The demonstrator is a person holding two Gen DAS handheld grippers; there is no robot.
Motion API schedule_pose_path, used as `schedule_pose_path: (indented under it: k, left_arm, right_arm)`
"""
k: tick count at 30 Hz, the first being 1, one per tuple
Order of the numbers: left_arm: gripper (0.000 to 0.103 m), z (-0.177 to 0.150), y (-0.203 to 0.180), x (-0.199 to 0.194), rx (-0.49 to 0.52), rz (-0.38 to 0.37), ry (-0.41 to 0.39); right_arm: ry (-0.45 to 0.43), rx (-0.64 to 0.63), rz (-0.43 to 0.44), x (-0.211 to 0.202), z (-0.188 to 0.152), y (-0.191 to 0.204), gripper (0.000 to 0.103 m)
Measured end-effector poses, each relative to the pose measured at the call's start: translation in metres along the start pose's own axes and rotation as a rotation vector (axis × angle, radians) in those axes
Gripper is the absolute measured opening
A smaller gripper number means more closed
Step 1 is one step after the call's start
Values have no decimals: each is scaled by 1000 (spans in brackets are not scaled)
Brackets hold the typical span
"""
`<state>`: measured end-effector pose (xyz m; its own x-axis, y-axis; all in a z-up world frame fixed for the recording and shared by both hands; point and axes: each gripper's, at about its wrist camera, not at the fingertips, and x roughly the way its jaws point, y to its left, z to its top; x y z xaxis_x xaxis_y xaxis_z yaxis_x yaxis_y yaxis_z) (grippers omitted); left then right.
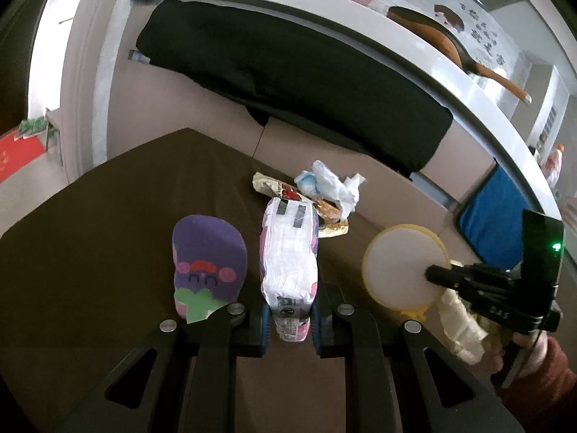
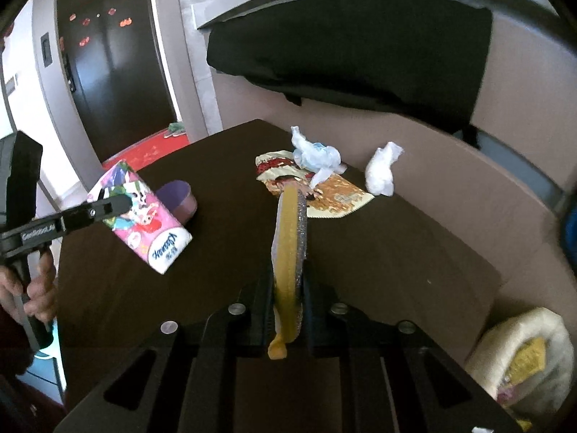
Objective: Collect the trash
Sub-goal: 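Grasp the white tissue paper with the right tool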
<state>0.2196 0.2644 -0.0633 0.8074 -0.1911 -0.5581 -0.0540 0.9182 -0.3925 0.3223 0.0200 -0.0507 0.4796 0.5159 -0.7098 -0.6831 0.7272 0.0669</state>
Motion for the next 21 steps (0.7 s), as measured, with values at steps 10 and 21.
schedule_pose_path:
  k: [10,21]
  left_arm:
    - [18,6,-7,-9,12,-3,-22]
    - [18,31,4,0,9,2,-65]
  right_arm:
    - [-3,12,88,-23,-12,-4,48]
    - [-143,94,-202,44,49,-69,49]
